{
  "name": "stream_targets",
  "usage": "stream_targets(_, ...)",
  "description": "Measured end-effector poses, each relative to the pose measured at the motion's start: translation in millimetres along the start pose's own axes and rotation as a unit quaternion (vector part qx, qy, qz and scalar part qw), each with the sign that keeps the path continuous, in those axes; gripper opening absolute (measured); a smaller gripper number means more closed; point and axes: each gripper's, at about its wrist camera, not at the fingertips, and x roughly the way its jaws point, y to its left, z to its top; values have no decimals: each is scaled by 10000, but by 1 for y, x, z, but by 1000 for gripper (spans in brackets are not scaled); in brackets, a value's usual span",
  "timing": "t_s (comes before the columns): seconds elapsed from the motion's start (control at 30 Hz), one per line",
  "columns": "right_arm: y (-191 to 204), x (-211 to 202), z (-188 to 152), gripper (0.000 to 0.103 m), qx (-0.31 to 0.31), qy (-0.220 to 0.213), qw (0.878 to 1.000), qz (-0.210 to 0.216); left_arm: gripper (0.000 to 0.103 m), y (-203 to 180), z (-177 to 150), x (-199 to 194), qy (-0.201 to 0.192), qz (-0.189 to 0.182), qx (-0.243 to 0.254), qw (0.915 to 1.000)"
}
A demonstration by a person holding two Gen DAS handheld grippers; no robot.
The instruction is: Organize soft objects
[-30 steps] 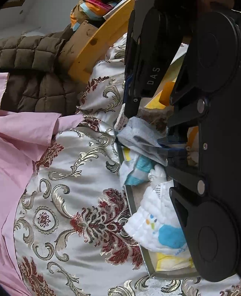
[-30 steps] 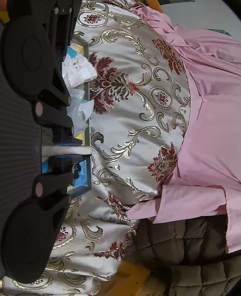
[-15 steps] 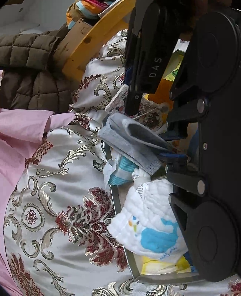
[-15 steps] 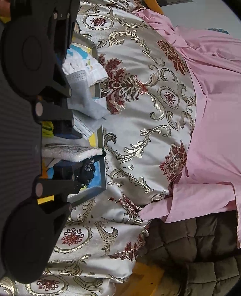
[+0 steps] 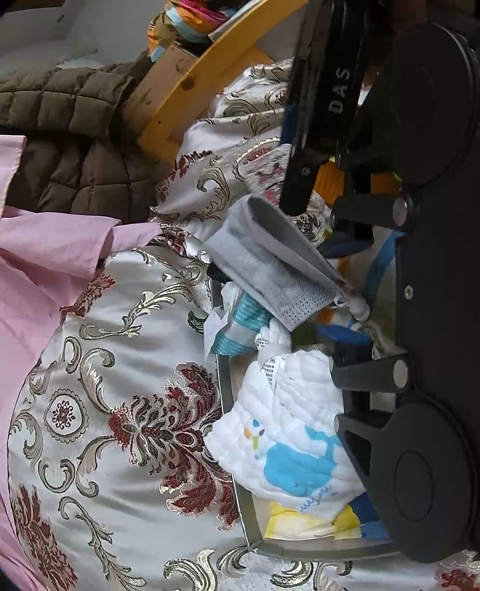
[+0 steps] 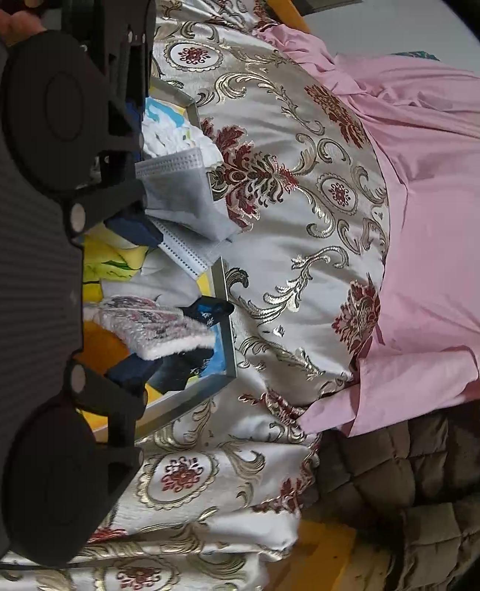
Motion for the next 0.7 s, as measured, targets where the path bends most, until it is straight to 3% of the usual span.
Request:
stream_targets(0.17,-14,-11,-13,87,532,106,9984,180,63,0,-9,-15,-339,42,84,9994)
stream_targets(0.7,10,-1,-34,87,545,729,9934,700,66,26,-24,-32,-603,121,-366,9974)
